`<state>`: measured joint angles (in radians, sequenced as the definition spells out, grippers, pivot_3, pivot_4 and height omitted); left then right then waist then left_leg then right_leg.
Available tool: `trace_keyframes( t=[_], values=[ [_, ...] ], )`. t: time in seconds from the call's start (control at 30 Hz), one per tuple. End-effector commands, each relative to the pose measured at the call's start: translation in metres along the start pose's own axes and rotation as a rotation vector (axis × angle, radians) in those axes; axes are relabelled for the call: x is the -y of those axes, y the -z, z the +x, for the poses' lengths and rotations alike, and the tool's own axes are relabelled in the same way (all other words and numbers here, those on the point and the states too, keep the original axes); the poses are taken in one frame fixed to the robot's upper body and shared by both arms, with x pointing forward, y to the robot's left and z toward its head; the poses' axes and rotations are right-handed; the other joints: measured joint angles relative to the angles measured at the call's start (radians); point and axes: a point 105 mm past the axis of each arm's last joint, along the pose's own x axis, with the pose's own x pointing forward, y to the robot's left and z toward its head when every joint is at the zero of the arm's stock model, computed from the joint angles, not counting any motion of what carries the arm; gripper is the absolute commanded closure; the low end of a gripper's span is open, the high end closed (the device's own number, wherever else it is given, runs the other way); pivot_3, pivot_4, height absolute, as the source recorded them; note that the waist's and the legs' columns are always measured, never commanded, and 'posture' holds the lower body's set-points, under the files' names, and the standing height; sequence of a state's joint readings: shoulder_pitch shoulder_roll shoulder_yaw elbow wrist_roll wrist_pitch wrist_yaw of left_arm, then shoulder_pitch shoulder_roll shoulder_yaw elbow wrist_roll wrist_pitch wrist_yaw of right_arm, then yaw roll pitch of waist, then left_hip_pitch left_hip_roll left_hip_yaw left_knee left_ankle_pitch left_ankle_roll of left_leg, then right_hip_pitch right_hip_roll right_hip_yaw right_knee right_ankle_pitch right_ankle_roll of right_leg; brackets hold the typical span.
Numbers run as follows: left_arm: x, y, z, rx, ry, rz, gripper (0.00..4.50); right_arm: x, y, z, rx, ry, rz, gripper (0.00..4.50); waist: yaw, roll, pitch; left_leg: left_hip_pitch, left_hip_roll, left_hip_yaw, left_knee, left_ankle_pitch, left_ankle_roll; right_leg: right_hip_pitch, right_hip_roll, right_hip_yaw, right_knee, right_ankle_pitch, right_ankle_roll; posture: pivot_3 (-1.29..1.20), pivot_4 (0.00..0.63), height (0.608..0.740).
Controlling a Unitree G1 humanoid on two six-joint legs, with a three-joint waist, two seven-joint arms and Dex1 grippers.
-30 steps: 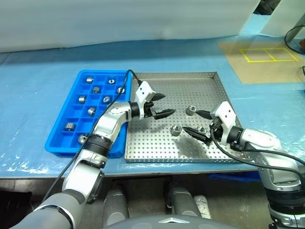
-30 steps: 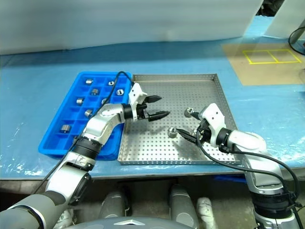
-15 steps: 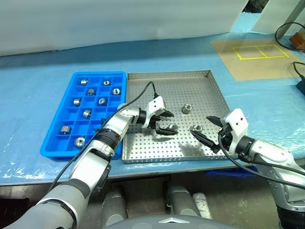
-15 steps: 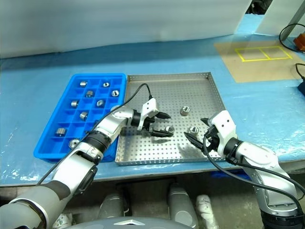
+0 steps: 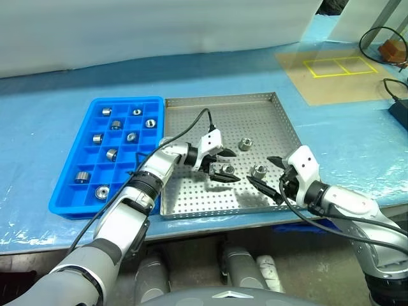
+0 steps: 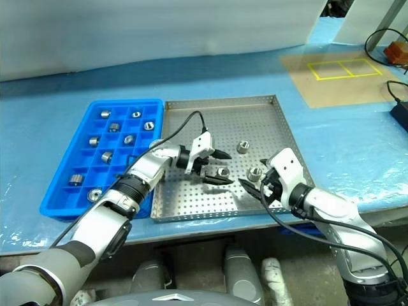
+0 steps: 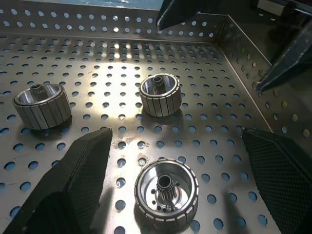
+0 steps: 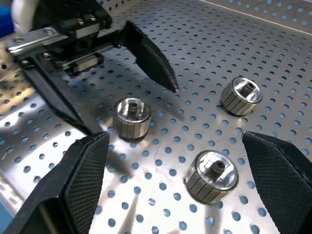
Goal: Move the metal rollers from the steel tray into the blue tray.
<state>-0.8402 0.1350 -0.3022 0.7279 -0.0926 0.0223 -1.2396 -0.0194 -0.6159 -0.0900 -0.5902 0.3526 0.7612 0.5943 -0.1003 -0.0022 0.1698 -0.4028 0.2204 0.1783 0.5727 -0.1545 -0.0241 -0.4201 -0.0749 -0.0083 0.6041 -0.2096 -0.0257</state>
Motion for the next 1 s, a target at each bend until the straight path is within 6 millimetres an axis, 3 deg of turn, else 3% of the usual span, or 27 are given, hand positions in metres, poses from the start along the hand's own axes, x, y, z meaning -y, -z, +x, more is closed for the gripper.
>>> trace_keyframes(
  t=[0.03,0.17,0.37,0.77,0.87,1.0],
  values=[
    [-0.001,-0.008,-0.009,0.03,-0.013,0.031,0.04,0.003,-0.005,0.012,0.012,0.006,-0.017,0.0,0.0,0.0,0.0,0.0,0.0,0.0,0.0,0.0,0.0,0.0,0.0,0.0,0.0,0.0,0.0,-0.59,0.15,0.74],
    [-0.001,-0.005,-0.016,0.01,-0.031,0.032,0.04,0.0,-0.012,0.026,0.029,-0.035,-0.01,0.0,0.002,0.0,0.0,0.0,0.0,0.0,-0.001,0.0,0.0,0.0,0.0,0.0,0.0,0.0,0.0,-0.57,0.15,0.74],
    [0.0,-0.001,-0.028,-0.011,-0.055,0.03,0.04,0.004,0.0,0.04,-0.047,-0.048,-0.024,0.0,0.009,0.0,0.0,-0.001,0.0,0.0,-0.001,0.0,0.0,0.0,0.0,-0.001,0.0,0.0,0.0,-0.52,0.15,0.74],
    [0.007,0.001,-0.045,-0.032,-0.101,0.022,0.04,-0.025,-0.004,0.057,-0.042,-0.241,-0.016,0.0,0.017,0.0,0.0,0.001,0.001,0.0,-0.001,0.0,0.0,0.0,0.0,-0.001,0.002,0.0,0.0,-0.44,0.15,0.74],
    [0.007,0.002,-0.047,-0.035,-0.122,0.021,0.04,-0.026,0.004,0.065,-0.069,-0.243,-0.017,0.0,0.029,0.0,0.0,0.001,0.001,0.0,-0.001,0.0,-0.001,0.0,0.0,-0.001,0.002,0.0,-0.001,-0.41,0.15,0.74],
    [0.007,0.002,-0.054,-0.034,-0.163,0.02,0.0,-0.027,0.018,0.075,-0.13,-0.251,-0.044,0.99,0.043,0.0,0.0,0.001,0.001,0.0,-0.001,0.001,-0.001,0.0,0.0,-0.001,0.002,0.0,-0.001,-0.36,0.15,0.74]
  ],
)
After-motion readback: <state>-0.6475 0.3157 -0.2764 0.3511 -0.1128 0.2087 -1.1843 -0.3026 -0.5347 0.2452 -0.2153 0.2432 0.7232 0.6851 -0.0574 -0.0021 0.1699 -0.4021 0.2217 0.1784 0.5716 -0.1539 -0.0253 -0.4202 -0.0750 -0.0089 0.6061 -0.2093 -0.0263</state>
